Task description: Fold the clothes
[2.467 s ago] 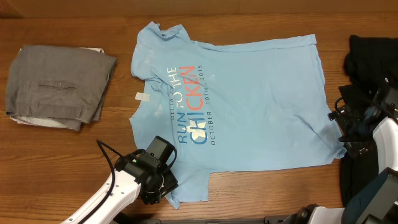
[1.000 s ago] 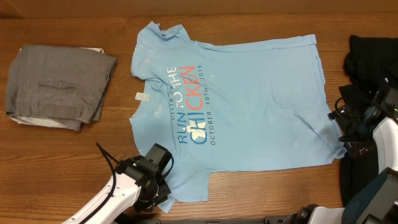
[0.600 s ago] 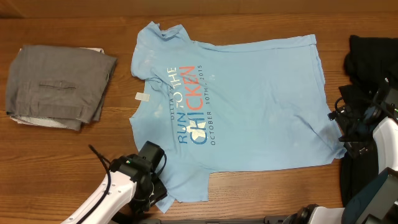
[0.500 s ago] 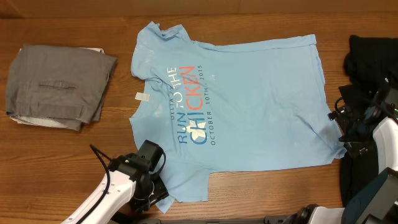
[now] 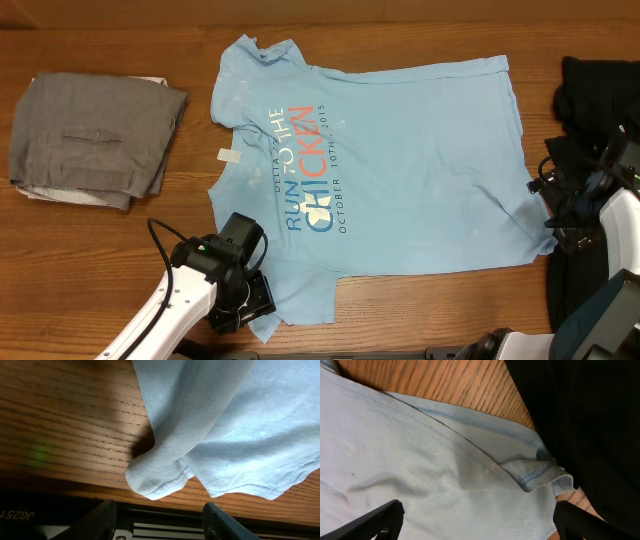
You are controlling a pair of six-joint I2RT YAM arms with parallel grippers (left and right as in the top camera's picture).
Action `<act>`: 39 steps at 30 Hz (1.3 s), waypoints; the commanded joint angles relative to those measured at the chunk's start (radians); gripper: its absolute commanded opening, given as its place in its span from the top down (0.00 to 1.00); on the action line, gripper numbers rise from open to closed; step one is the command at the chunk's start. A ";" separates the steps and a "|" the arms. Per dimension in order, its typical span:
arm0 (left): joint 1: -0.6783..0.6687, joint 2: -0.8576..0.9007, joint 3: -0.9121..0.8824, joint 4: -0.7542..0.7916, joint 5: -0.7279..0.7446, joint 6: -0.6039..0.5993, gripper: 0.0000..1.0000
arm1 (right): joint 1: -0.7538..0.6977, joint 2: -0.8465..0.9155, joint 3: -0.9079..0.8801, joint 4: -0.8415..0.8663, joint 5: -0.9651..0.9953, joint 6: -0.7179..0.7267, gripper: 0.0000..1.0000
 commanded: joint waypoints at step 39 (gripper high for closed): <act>-0.037 0.010 -0.203 0.226 0.026 -0.089 0.73 | 0.003 -0.010 0.000 0.005 -0.002 0.001 0.00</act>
